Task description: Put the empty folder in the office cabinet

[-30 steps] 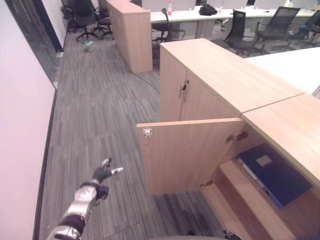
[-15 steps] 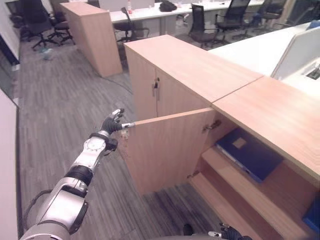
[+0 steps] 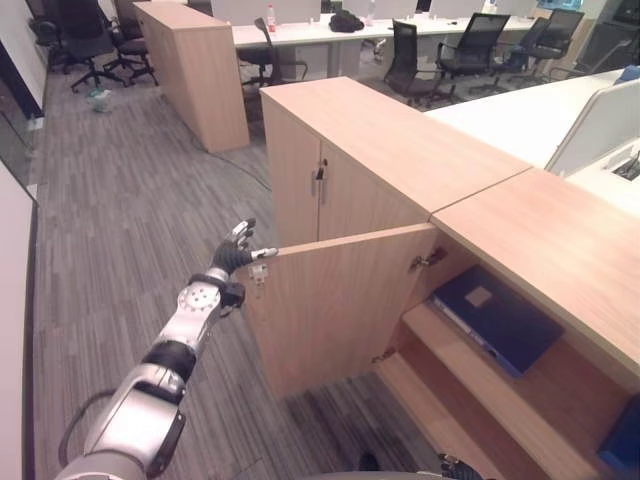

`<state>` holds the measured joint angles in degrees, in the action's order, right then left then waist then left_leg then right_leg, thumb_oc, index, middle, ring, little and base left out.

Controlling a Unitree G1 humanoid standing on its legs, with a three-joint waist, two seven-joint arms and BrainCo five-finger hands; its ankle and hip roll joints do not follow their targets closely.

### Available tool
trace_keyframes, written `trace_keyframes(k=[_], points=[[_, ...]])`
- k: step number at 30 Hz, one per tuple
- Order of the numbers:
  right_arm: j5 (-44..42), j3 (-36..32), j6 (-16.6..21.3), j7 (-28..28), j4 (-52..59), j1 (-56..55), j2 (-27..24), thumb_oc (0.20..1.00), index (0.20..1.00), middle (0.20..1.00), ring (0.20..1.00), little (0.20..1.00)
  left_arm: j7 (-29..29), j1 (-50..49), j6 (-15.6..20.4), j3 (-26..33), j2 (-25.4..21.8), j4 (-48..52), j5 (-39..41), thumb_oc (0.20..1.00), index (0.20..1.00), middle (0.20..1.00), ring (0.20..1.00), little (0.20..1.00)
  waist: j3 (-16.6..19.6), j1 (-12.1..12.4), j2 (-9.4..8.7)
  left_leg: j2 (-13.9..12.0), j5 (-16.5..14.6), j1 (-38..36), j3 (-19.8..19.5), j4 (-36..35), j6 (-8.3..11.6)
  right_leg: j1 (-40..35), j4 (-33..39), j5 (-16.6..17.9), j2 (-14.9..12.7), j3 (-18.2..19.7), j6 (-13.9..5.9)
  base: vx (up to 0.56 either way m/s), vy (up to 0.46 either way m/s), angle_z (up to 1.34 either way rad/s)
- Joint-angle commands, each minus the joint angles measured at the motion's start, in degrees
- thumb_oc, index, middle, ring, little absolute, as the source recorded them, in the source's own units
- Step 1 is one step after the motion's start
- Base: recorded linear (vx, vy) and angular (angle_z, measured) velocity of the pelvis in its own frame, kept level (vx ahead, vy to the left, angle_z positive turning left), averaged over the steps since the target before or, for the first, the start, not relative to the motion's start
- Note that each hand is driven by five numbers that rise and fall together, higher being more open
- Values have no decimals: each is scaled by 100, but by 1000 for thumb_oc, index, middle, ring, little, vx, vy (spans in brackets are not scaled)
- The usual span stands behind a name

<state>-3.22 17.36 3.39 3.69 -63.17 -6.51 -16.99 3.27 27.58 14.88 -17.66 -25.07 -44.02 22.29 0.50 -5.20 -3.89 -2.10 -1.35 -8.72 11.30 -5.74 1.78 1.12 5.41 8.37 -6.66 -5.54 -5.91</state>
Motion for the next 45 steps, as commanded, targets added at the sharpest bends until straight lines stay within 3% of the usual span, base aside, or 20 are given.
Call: trace_keyframes(k=[1,8,15,21,28,29,31,35,37,40,43,45], points=[[148,143,43,24,-205,170,16,1000,1000,1000,1000,1000,322,-208,-116,-304,602,-117,196,1000,1000,1000,1000,1000,-319,-123,29,-71,-265,10,-51,74,181,-580,-123,-433,-452,-137,-646,-19,19,13],[34,-49,37,17,-218,194,67,1000,1000,1000,1000,1000,638,-1094,-194,-356,441,1039,292,1000,1000,1000,1000,1000,-391,136,40,-36,-211,116,-281,74,156,-645,-144,-472,-488,-339,-616,-23,16,15],[-16,-199,75,91,-126,132,73,1000,1000,1000,1000,1000,1173,-1985,-285,-141,-138,2238,625,1000,1000,1000,1000,1000,-432,341,102,16,-179,166,-444,74,142,-702,-153,-484,-534,-494,-610,-18,17,12],[6,-240,69,149,-123,76,66,1000,1000,1000,1000,1000,1406,-2160,-353,-59,-479,2778,738,1000,1000,1000,1000,1000,-435,374,137,42,-176,167,-525,74,131,-716,-187,-493,-562,-552,-610,-17,11,8],[-158,-387,30,220,-224,109,17,1000,1000,1000,1000,1000,2042,-2011,-530,-461,-1331,3620,964,1000,1000,1000,1000,1000,-473,332,237,105,-181,189,-536,74,94,-615,-391,-484,-649,-526,-654,-24,16,2],[-243,-424,26,245,-261,120,12,1000,1000,1000,1000,1000,2255,-1855,-579,-679,-1571,3801,1116,1000,1000,1000,1000,1000,-492,277,277,141,-204,175,-487,74,80,-584,-387,-443,-693,-498,-686,-54,57,0],[-302,-426,7,256,-285,149,12,1000,1000,1000,1000,1000,2340,-1674,-618,-874,-1539,3797,1244,1000,1000,1000,1000,1000,-519,211,308,184,-214,183,-425,74,66,-547,-353,-377,-736,-455,-723,-67,59,1],[-504,-504,-19,153,-309,512,-52,1000,1000,1000,1000,1000,2221,-941,-604,-1383,-1092,3732,1247,1000,1000,1000,1000,1000,-719,-3,424,232,-197,354,-4,74,44,-78,-293,95,-894,-164,-909,-218,55,-45],[-741,-595,-38,91,-182,675,-69,1000,1000,1000,1000,1000,2077,-679,-628,-1489,-974,3745,1249,1000,1000,1000,1000,1000,-890,-35,534,88,-87,527,333,74,-7,300,-859,-48,-866,-119,-878,-305,24,-61],[-1027,-816,-22,71,-226,656,-11,1000,1000,1000,1000,1000,2136,-736,-767,-1398,-1166,4041,1249,1000,1000,1000,1000,1000,-841,112,660,-72,85,638,1003,74,-76,89,-1766,-754,-962,-983,-652,-199,83,-83],[-1111,-934,-15,45,-377,687,-25,1000,1000,1000,1000,1000,2172,-886,-808,-1327,-1134,4122,1278,1000,1000,1000,1000,1000,-780,184,655,-71,85,600,1231,74,-103,-10,-1894,-786,-1068,-1274,-634,-59,3,-90],[-1223,-1059,-23,-26,-493,804,-27,1000,1000,1000,1000,1000,2151,-1023,-827,-1227,-1047,4171,1335,1000,1000,1000,1000,1000,-708,298,651,-81,105,607,1508,74,-128,-150,-1964,-701,-1217,-1756,-652,-52,-12,-63]])
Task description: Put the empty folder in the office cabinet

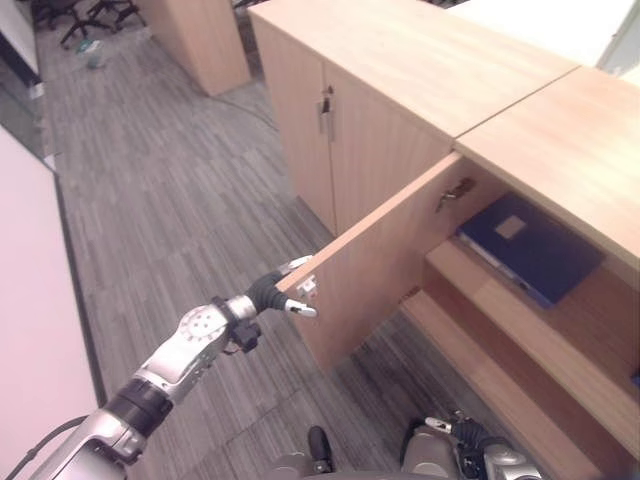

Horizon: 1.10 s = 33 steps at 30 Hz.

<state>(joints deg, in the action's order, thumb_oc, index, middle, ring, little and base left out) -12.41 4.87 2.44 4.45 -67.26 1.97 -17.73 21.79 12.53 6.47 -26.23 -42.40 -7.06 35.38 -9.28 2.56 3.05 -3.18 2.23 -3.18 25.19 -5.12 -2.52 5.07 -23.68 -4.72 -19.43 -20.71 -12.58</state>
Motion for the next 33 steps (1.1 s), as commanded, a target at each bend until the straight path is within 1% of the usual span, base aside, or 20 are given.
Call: trace_keyframes(k=[1,2,3,5,7,9,14,16,17,18,19,22,23,24,25,27,30,31,32,33], points=[[-362,178,67,-109,-99,20,58,1000,1000,1000,1000,1000,276,414,3,-291,736,533,52,1000,1000,1000,1000,1000,298,-419,-69,38,-265,44,265,13,280,-602,916,665,-14,-440,-12,-12,-46,-47],[-442,153,75,-134,-110,123,92,1000,1000,1000,1000,1000,232,304,-1,-199,803,548,53,1000,1000,1000,1000,1000,357,-351,-113,51,-389,20,335,38,292,-728,904,577,-21,-585,-150,9,-45,-55],[-445,160,75,-135,-114,126,93,1000,1000,1000,1000,1000,231,295,-3,-191,800,554,50,1000,1000,1000,1000,1000,353,-348,-115,52,-390,12,344,37,294,-735,915,581,-18,-579,-150,16,-76,-64],[-535,154,103,-145,-69,122,140,1000,1000,1000,1000,1000,170,166,-38,-99,880,594,100,1000,1000,1000,1000,1000,340,-337,-144,-2,-330,-8,448,45,301,-757,1021,437,62,-558,-103,-20,-117,-63],[-628,189,119,-125,100,59,135,1000,1000,1000,1000,1000,128,3,-37,2,916,627,179,1000,1000,1000,1000,1000,301,-400,-85,-119,-203,10,468,59,395,-855,1350,172,322,-372,25,-48,-217,-47],[-645,210,122,-133,152,56,103,1000,1000,1000,1000,1000,134,-62,-45,28,913,650,219,1000,1000,1000,1000,1000,289,-420,-41,-165,-153,7,478,58,439,-927,1497,154,388,-345,67,-52,-138,-41],[-654,175,139,-116,264,9,-90,1000,1000,1000,1000,1000,246,-563,-112,212,890,750,312,1000,1000,1000,1000,1000,282,-510,203,-327,111,31,560,64,658,-1339,2404,155,709,-170,173,-41,-126,-37],[-687,126,141,-129,254,7,-190,1000,1000,1000,1000,1000,205,-768,-92,270,1042,687,287,1000,1000,1000,1000,1000,248,-576,392,-452,372,79,730,75,725,-1465,2771,277,859,-148,233,-125,-134,-30],[-672,120,138,-131,261,19,-221,1000,1000,1000,1000,1000,185,-832,-80,297,1127,658,249,1000,1000,1000,1000,1000,242,-598,461,-487,414,82,743,82,760,-1473,2815,253,886,-105,241,-39,-59,-8],[-674,119,136,-132,258,19,-231,1000,1000,1000,1000,1000,187,-833,-80,297,1138,656,246,1000,1000,1000,1000,1000,268,-591,457,-453,305,39,596,70,822,-1514,2817,159,870,-8,213,-43,-46,-23],[-661,119,142,-145,268,14,-257,1000,1000,1000,1000,1000,142,-899,-65,323,1227,614,227,1000,1000,1000,1000,1000,227,-622,526,-526,460,81,773,88,796,-1489,2855,228,916,-42,248,-39,-48,-24],[-651,142,139,-189,266,59,-290,1000,1000,1000,1000,1000,-23,-1077,-20,406,1577,509,145,1000,1000,1000,1000,1000,188,-686,691,-668,578,59,882,127,899,-1445,2868,153,978,143,275,-95,-79,-27],[-650,149,134,-197,240,72,-280,1000,1000,1000,1000,1000,-51,-1095,-11,407,1652,498,119,1000,1000,1000,1000,1000,183,-707,707,-703,610,67,912,149,922,-1434,2868,127,989,198,283,-78,-160,-48],[-679,174,137,-221,206,86,-219,1000,1000,1000,1000,1000,-135,-1099,9,418,1811,440,35,1000,1000,1000,1000,1000,173,-742,710,-868,762,50,1023,213,1020,-1428,2868,92,1047,263,334,-51,-137,-28],[-680,176,138,-223,205,87,-221,1000,1000,1000,1000,1000,-136,-1096,12,418,1815,435,31,1000,1000,1000,1000,1000,168,-738,713,-878,767,46,1027,216,1028,-1429,2868,91,1055,270,341,-26,-146,-21],[-728,227,143,-214,200,51,-113,1000,1000,1000,1000,1000,-261,-1034,42,431,2009,266,-81,1000,1000,1000,1000,1000,173,-823,608,-1114,804,97,1085,527,1114,-1457,2868,11,1145,352,420,-16,-178,-50],[-715,292,151,-209,240,52,-93,1000,1000,1000,1000,1000,-349,-1002,77,444,2049,227,-117,1000,1000,1000,1000,1000,148,-846,547,-1170,756,158,982,706,1140,-1453,2868,-13,1182,448,459,-8,-82,-32],[-707,368,158,-215,263,85,-91,1000,1000,1000,1000,1000,-430,-986,112,456,2089,198,-114,1000,1000,1000,1000,1000,104,-827,488,-1148,748,251,629,863,1171,-1427,2868,-33,1210,600,490,6,-123,-78],[-670,498,173,-199,292,44,-72,1000,1000,1000,1000,1000,-606,-1031,182,527,2184,92,-163,1000,1000,1000,1000,1000,54,-620,288,-742,446,465,-964,940,1033,-1308,2868,15,1201,1068,530,43,-145,-111],[-656,511,173,-194,289,29,-65,1000,1000,1000,1000,1000,-669,-1018,208,541,2216,51,-180,1000,1000,1000,1000,1000,54,-572,223,-619,309,490,-1447,838,992,-1302,2868,20,1189,1223,525,113,-130,-173]])
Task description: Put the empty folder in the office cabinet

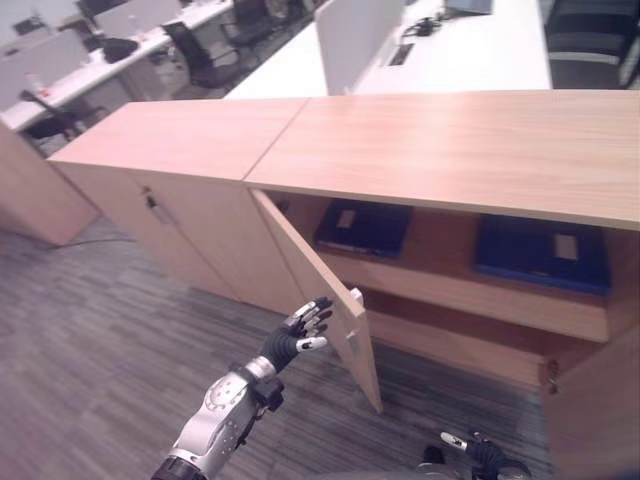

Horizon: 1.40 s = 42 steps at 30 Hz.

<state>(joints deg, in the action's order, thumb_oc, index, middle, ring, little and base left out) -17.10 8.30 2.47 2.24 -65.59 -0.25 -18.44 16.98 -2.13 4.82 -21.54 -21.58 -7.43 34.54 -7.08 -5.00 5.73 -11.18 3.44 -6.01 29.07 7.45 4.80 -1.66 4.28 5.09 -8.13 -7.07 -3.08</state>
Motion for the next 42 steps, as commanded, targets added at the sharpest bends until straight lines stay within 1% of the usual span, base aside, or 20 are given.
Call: trace_keyframes(k=[1,2,3,4,5,7,10,11,15,18,24,28,31,32,33,34,36,37,38,42], points=[[-162,190,169,28,110,236,11,1000,1000,1000,1000,1000,-250,444,398,103,166,51,-90,1000,1000,1000,1000,1000,-151,238,-96,290,117,785,-2317,-525,241,-620,72,-959,72,18,-421,93,-39,-161],[-162,190,169,28,110,239,11,1000,1000,1000,1000,1000,-250,448,399,104,166,50,-90,1000,1000,1000,1000,1000,-137,236,-91,287,141,810,-2321,-533,239,-593,72,-940,77,16,-420,258,-76,-148],[-137,177,182,22,72,262,-5,1000,1000,1000,1000,1000,-364,459,460,210,223,-66,-131,1000,1000,1000,1000,1000,-95,387,-231,630,119,984,-3454,-820,208,-575,72,-931,198,502,-406,329,-60,-89],[-158,143,183,23,85,300,-23,1000,1000,1000,1000,1000,-456,540,498,312,240,-239,-227,1000,1000,1000,1000,1000,-106,440,-310,809,237,1185,-3722,-922,233,-625,72,-955,276,770,-397,393,-54,-94],[-155,151,172,53,120,310,-25,1000,1000,1000,1000,1000,-496,554,515,380,242,-288,-246,1000,1000,1000,1000,1000,-101,436,-320,839,216,1147,-3641,-990,203,-644,72,-969,320,894,-383,226,34,-114],[-89,156,156,123,186,264,22,1000,1000,1000,1000,1000,-593,560,585,515,248,-499,-358,1000,1000,1000,1000,1000,9,385,-340,776,137,873,-3454,-1198,167,-612,72,-937,375,1131,-392,141,111,-153],[-37,171,155,180,268,187,64,1000,1000,1000,1000,1000,-673,552,630,677,221,-695,-446,1000,1000,1000,1000,1000,124,351,-413,756,72,694,-3257,-1245,114,-575,72,-889,337,1319,-425,146,131,-126],[-44,149,157,213,375,108,146,1000,1000,1000,1000,1000,-770,644,662,847,174,-1011,-469,1000,1000,1000,1000,1000,205,288,-505,741,-9,575,-2996,-1245,63,-564,62,-854,284,1502,-480,137,140,-88],[-103,145,147,269,572,-66,261,1000,1000,1000,1000,1000,-959,946,691,1013,136,-1559,-521,1000,1000,1000,1000,1000,286,174,-616,772,-108,454,-2723,-1245,-7,-571,9,-837,167,1608,-551,118,141,-53],[-18,254,142,340,732,-183,316,1000,1000,1000,1000,1000,-1168,1274,750,1192,1,-2125,-566,1000,1000,1000,1000,1000,331,25,-719,798,-224,357,-2454,-1245,-103,-402,-200,-806,116,1835,-675,69,128,-19],[52,411,171,449,937,-333,341,1000,1000,1000,1000,1000,-1469,2223,868,1595,-589,-3568,-472,1000,1000,1000,1000,1000,397,-221,-935,786,-456,117,-1808,-1245,-176,29,-484,-612,86,2150,-954,57,112,-67],[50,409,168,469,848,-377,338,1000,1000,1000,1000,1000,-1506,2509,887,1717,-785,-3919,-338,1000,1000,1000,1000,1000,409,-276,-974,804,-532,42,-1684,-1245,-206,98,-520,-565,70,2154,-1015,43,72,-63],[99,405,161,448,678,-355,312,1000,1000,1000,1000,1000,-1556,2744,897,1769,-973,-4107,-321,1000,1000,1000,1000,1000,390,-288,-1000,798,-595,-16,-1523,-1245,-215,221,-543,-436,33,1974,-1071,-1,6,-20],[115,396,163,417,581,-280,310,1000,1000,1000,1000,1000,-1573,2847,898,1755,-1041,-4111,-301,1000,1000,1000,1000,1000,326,-218,-990,742,-598,-24,-1393,-1245,-191,383,-679,-285,-64,1515,-1122,-83,-92,-26],[129,372,154,386,508,-205,316,1000,1000,1000,1000,1000,-1579,2889,888,1758,-1079,-4034,-286,1000,1000,1000,1000,1000,262,-109,-929,645,-575,-8,-1257,-1245,-160,477,-860,-212,-255,740,-1140,-76,-88,-43],[130,370,154,386,506,-203,316,1000,1000,1000,1000,1000,-1580,2889,886,1758,-1078,-4030,-286,1000,1000,1000,1000,1000,258,-122,-926,642,-575,-8,-1272,-1245,-158,469,-862,-217,-255,723,-1138,-64,-73,-48],[163,358,162,348,396,-73,316,1000,1000,1000,1000,1000,-1573,2798,868,1787,-1080,-3834,-233,1000,1000,1000,1000,1000,247,30,-865,562,-534,-13,-1103,-1245,-136,451,-966,-183,-511,-99,-1055,-44,-30,-40],[161,361,160,340,363,-30,324,1000,1000,1000,1000,1000,-1557,2753,864,1768,-1054,-3741,-233,1000,1000,1000,1000,1000,258,64,-863,552,-523,-14,-1065,-1245,-135,427,-982,-158,-578,-281,-1037,-5,-47,-61],[136,318,156,348,333,-6,352,1000,1000,1000,1000,1000,-1499,2556,887,1627,-990,-3291,-406,1000,1000,1000,1000,1000,290,123,-884,577,-522,-35,-1032,-1245,-140,375,-974,-104,-654,-359,-1020,34,-72,-57],[77,175,132,371,285,-55,377,1000,1000,1000,1000,1000,-1415,2105,894,1386,-575,-2657,-634,1000,1000,1000,1000,1000,352,193,-887,647,-525,-56,-1118,-1245,-132,179,-833,-114,-717,-403,-1039,37,-60,-1]])
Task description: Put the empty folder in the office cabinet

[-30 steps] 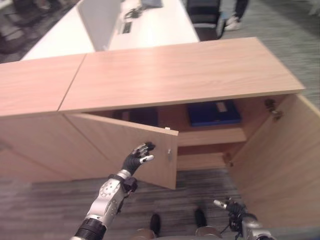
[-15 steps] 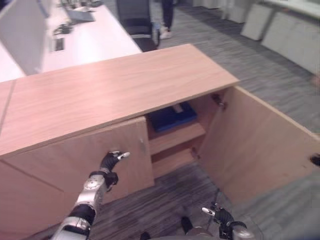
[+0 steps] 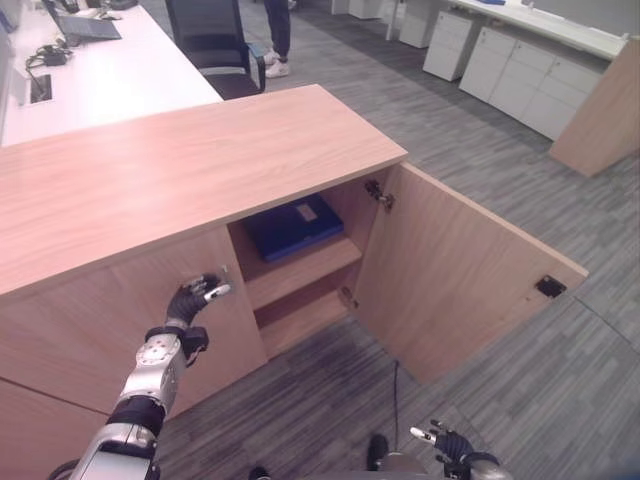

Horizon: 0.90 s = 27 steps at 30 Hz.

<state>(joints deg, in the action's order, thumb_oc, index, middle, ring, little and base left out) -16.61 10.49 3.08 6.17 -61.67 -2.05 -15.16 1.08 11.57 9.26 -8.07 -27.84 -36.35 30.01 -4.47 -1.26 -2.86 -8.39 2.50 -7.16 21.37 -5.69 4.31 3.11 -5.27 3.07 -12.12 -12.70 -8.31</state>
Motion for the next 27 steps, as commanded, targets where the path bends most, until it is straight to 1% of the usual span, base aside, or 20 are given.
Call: trace_keyframes(k=[1,4,7,9,10,11,13,14,15,16,17,18,19,20,22,23,24,25,26,27], points=[[-5,-112,60,-25,-113,132,55,1000,1000,1000,1000,1000,210,602,434,-17,171,407,-205,1000,1000,1000,1000,1000,102,-165,-17,385,-427,53,-394,69,-77,-341,128,87,-344,136,-522,15,-151,3],[-38,-276,10,-13,-195,152,52,1000,1000,1000,1000,1000,406,220,387,-241,471,820,-259,1000,1000,1000,1000,1000,107,-139,69,373,-397,58,-496,69,-36,-412,131,143,-482,120,-559,-6,-177,13],[-43,-337,-17,-4,-280,219,50,1000,1000,1000,1000,1000,586,-118,297,-461,671,957,-232,1000,1000,1000,1000,1000,87,-111,184,227,-235,155,-528,69,73,-501,234,121,-548,164,-533,-44,-254,16],[-32,-350,-28,-2,-319,244,31,1000,1000,1000,1000,1000,688,-283,236,-593,703,951,-256,1000,1000,1000,1000,1000,86,-122,268,123,-181,185,-564,69,146,-527,291,61,-568,237,-514,-39,-395,8],[21,-319,-49,69,-332,309,-71,1000,1000,1000,1000,1000,844,-520,180,-737,646,956,-327,1000,1000,1000,1000,1000,28,-160,526,-209,58,242,-616,74,365,-486,316,113,-810,545,-553,-33,-437,0],[21,-316,-50,71,-332,307,-77,1000,1000,1000,1000,1000,846,-525,180,-734,650,958,-327,1000,1000,1000,1000,1000,31,-154,535,-218,58,238,-608,73,372,-481,315,112,-800,553,-550,-33,-552,1],[112,-249,-51,103,-253,358,-153,1000,1000,1000,1000,1000,854,-728,154,-694,560,952,-354,1000,1000,1000,1000,1000,-35,-145,676,-565,185,222,-586,72,585,-255,309,325,-1071,766,-605,21,-466,9],[176,-182,-58,130,-235,360,-166,1000,1000,1000,1000,1000,882,-783,148,-658,526,890,-337,1000,1000,1000,1000,1000,-40,-121,692,-702,204,195,-572,93,676,-240,390,244,-1118,734,-644,89,-744,-12],[256,-152,-23,117,-244,374,-143,1000,1000,1000,1000,1000,872,-1036,136,-482,485,753,-342,1000,1000,1000,1000,1000,-43,-107,708,-1090,530,133,-548,149,894,-227,397,57,-972,692,-669,77,-559,-42],[256,-144,-22,116,-244,374,-143,1000,1000,1000,1000,1000,874,-1043,138,-475,486,754,-343,1000,1000,1000,1000,1000,-39,-106,726,-1117,542,128,-542,138,911,-213,380,46,-945,699,-669,145,-936,-85],[334,-44,21,130,-301,369,-248,1000,1000,1000,1000,1000,828,-1330,101,-247,574,620,-175,1000,1000,1000,1000,1000,-115,-93,802,-1670,1502,208,-487,331,956,-144,306,-252,-510,711,-598,91,-537,-65],[333,-41,22,130,-302,370,-252,1000,1000,1000,1000,1000,829,-1330,103,-244,577,617,-175,1000,1000,1000,1000,1000,-113,-101,817,-1687,1508,218,-498,333,962,-142,305,-253,-494,702,-591,115,-626,-71],[311,-44,40,119,-320,369,-319,1000,1000,1000,1000,1000,859,-1353,78,-223,639,532,-140,1000,1000,1000,1000,1000,-128,-105,805,-1734,1664,286,-466,460,912,-199,386,-269,-390,613,-537,55,-242,-56],[298,-88,64,60,-322,370,-405,1000,1000,1000,1000,1000,865,-1349,29,-205,734,431,-88,1000,1000,1000,1000,1000,-142,-83,752,-1769,1833,344,-300,588,886,-308,489,-268,-315,439,-485,91,-401,-61],[366,-105,77,7,-291,334,-546,1000,1000,1000,1000,1000,864,-1326,52,-124,836,294,-29,1000,1000,1000,1000,1000,-189,-126,659,-1735,1778,409,147,690,827,-578,761,-270,-174,237,-344,133,-461,-13],[369,-110,89,-2,-246,372,-641,1000,1000,1000,1000,1000,857,-1363,42,-86,879,120,-46,1000,1000,1000,1000,1000,-198,-86,590,-1475,1562,482,118,786,764,-709,909,-320,-51,154,-283,120,-320,22],[368,-108,89,-2,-247,378,-643,1000,1000,1000,1000,1000,858,-1358,43,-82,882,117,-47,1000,1000,1000,1000,1000,-184,-77,602,-1491,1564,512,126,797,755,-677,914,-296,-37,165,-276,210,-498,3],[383,-82,98,-15,-263,484,-734,1000,1000,1000,1000,1000,864,-1447,24,-32,969,-84,-2,1000,1000,1000,1000,1000,-208,78,448,-799,846,724,-328,911,450,-786,954,-396,117,149,-147,123,-310,-20],[383,-82,98,-15,-263,484,-734,1000,1000,1000,1000,1000,864,-1447,24,-32,969,-84,-2,1000,1000,1000,1000,1000,-203,78,448,-800,845,731,-329,914,449,-780,954,-395,117,149,-147,202,-464,-59],[346,-88,93,-51,-285,559,-777,1000,1000,1000,1000,1000,868,-1455,0,-116,1010,-338,-105,1000,1000,1000,1000,1000,-271,182,322,-263,331,901,-716,1022,280,-854,921,-430,172,167,-78,105,-210,-42]])
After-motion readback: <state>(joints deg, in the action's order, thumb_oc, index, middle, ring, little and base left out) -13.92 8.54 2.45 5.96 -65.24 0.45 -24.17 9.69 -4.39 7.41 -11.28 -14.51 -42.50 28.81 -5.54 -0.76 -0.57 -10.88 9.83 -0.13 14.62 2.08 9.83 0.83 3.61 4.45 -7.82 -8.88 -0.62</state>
